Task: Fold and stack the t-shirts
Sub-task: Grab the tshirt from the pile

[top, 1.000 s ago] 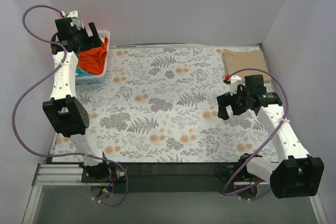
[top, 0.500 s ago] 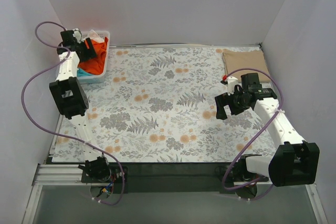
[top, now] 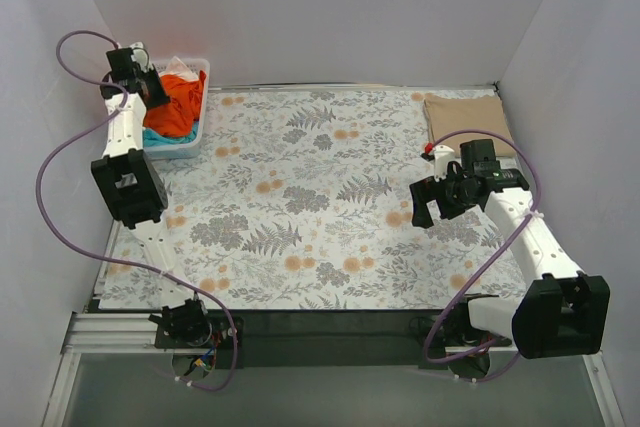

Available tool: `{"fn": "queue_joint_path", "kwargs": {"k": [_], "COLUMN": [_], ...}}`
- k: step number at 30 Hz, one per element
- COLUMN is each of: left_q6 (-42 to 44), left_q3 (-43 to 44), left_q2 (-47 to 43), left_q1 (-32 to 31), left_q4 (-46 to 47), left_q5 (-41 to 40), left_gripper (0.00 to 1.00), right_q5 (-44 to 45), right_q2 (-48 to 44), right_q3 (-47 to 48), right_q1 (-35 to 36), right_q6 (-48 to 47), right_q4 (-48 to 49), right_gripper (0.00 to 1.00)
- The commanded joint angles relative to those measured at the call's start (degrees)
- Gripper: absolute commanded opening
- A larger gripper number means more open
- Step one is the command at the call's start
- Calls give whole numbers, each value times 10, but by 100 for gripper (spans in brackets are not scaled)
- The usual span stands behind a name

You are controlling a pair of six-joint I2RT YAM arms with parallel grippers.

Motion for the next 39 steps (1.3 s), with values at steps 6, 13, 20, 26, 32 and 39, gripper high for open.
{"fn": "queue_joint_path", "kwargs": {"k": [6, 13, 20, 26, 32, 39], "left_q6": [-22, -84, -83, -45, -47, -7], "left_q3": [128, 126, 129, 84, 192, 206], "left_q2": [-157, -264, -288, -267, -174, -137], "left_q1": [3, -2, -13, -11, 11, 15], "left_q4": [7, 73, 115, 178, 232, 393], "left_q5": [99, 205, 138, 37, -49, -94], "left_gripper": [0, 0, 0, 0, 0, 0], "right_q5": [-7, -8, -14, -13, -12, -15], "right_q2": [-40, -59, -68, -74, -55, -24], "right_q3": [5, 4, 6, 1, 3, 8], "right_q1": [-6, -10, -14, -18, -19, -20], "right_q6": [-2, -1, -1, -2, -1, -1], "right_q4": [9, 9, 9, 9, 9, 9], "right_gripper": [98, 98, 98, 98, 98, 98]}}
